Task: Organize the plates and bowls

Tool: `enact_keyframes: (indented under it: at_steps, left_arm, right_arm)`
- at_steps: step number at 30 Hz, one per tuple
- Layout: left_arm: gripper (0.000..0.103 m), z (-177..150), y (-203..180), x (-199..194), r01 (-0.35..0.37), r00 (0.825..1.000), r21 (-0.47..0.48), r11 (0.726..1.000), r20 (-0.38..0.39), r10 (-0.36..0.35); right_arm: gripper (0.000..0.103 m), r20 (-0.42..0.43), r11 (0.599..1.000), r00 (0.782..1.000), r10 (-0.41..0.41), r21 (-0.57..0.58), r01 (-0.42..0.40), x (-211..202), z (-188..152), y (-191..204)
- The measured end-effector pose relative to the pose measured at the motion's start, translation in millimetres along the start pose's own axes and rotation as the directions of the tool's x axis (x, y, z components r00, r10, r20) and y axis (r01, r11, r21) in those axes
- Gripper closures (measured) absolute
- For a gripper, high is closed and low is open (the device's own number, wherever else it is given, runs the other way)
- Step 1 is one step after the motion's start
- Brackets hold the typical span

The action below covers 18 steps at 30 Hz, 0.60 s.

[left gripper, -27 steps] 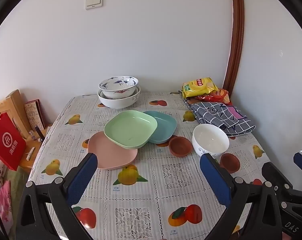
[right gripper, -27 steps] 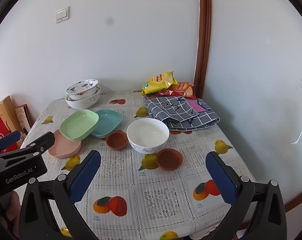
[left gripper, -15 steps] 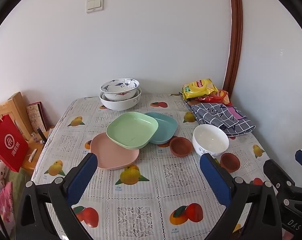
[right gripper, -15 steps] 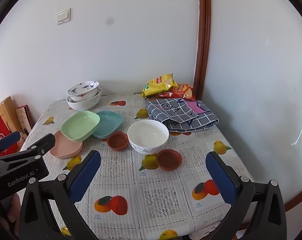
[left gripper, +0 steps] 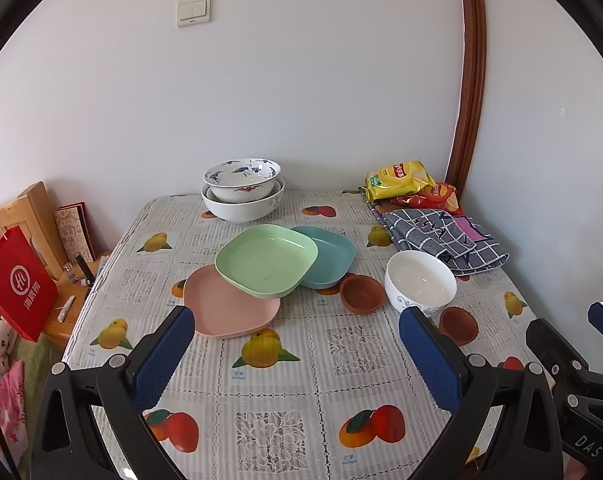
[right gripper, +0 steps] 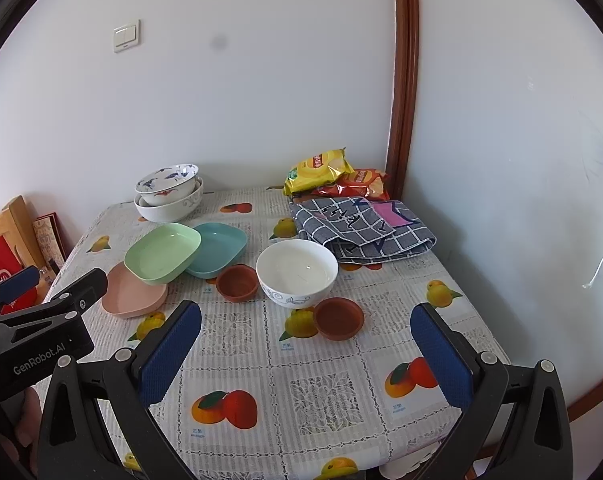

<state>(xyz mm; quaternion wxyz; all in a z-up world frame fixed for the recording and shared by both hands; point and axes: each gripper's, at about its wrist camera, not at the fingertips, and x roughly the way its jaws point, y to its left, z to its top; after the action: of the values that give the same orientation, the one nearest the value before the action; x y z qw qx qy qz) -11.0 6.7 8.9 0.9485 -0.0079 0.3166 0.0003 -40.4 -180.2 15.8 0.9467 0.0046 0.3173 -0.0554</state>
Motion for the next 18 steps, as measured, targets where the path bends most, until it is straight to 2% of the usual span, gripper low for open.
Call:
enact_keyframes:
  at_steps: [18]
  left_arm:
    - [0.000, -2.4, 0.4, -0.9, 0.001, 1.000, 0.001, 1.000, -0.001, -0.001]
  right_arm:
    - [0.000, 0.005, 1.000, 1.000, 0.013, 0.006, -0.013, -2.1, -3.7, 2.9]
